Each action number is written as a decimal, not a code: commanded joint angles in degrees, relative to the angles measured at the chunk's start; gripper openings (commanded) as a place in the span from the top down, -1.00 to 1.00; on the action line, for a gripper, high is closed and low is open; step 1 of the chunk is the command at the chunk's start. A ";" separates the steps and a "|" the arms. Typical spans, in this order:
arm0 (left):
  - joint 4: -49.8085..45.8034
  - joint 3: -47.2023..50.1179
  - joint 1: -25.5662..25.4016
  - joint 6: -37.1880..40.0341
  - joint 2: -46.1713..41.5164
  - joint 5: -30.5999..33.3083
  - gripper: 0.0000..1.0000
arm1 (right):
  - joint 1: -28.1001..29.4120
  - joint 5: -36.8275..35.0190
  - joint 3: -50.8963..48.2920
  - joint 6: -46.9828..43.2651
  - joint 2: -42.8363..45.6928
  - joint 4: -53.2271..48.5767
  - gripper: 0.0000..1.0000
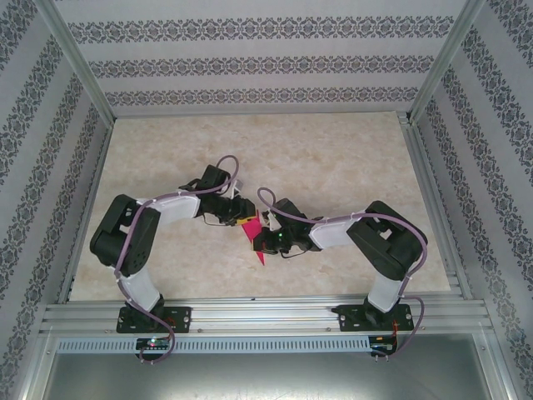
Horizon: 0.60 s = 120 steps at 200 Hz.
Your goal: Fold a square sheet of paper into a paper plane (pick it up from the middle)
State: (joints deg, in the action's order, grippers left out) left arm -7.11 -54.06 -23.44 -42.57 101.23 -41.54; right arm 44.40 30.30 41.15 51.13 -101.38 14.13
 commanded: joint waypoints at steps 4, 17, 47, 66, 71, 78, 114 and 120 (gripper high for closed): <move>2.58 1.39 -0.40 -1.29 2.48 2.04 0.33 | 0.06 -4.53 -1.15 0.63 1.42 -3.93 1.00; 1.19 1.22 -0.30 -0.41 3.62 3.73 0.33 | 0.38 -4.68 -1.33 0.63 1.93 -3.96 1.00; -0.63 0.88 -0.20 0.74 5.57 5.56 0.35 | 0.77 -4.30 -1.33 0.63 2.24 -4.02 1.00; -1.69 0.79 -0.20 1.16 5.79 6.24 0.36 | 1.03 -3.95 -1.18 0.63 3.47 -3.94 1.00; -1.76 0.86 -0.20 1.17 5.74 6.46 0.36 | 1.12 -3.80 -1.09 0.63 3.94 -3.94 0.99; -1.76 1.05 -0.21 1.23 5.64 6.63 0.36 | 1.37 -3.78 -0.94 0.48 4.82 -3.92 0.97; -2.55 0.62 -0.20 1.74 5.64 6.69 0.36 | 2.23 -4.71 1.12 -0.58 6.82 -3.76 0.95; -2.77 0.51 -0.20 1.81 5.62 6.86 0.36 | 2.27 -4.77 1.49 -0.51 6.52 -3.74 0.95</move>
State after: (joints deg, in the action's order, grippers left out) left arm -6.68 -53.45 -23.53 -42.41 104.79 -39.20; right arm 46.02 26.92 40.88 51.13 -95.77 11.05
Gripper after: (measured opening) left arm 0.318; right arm 0.054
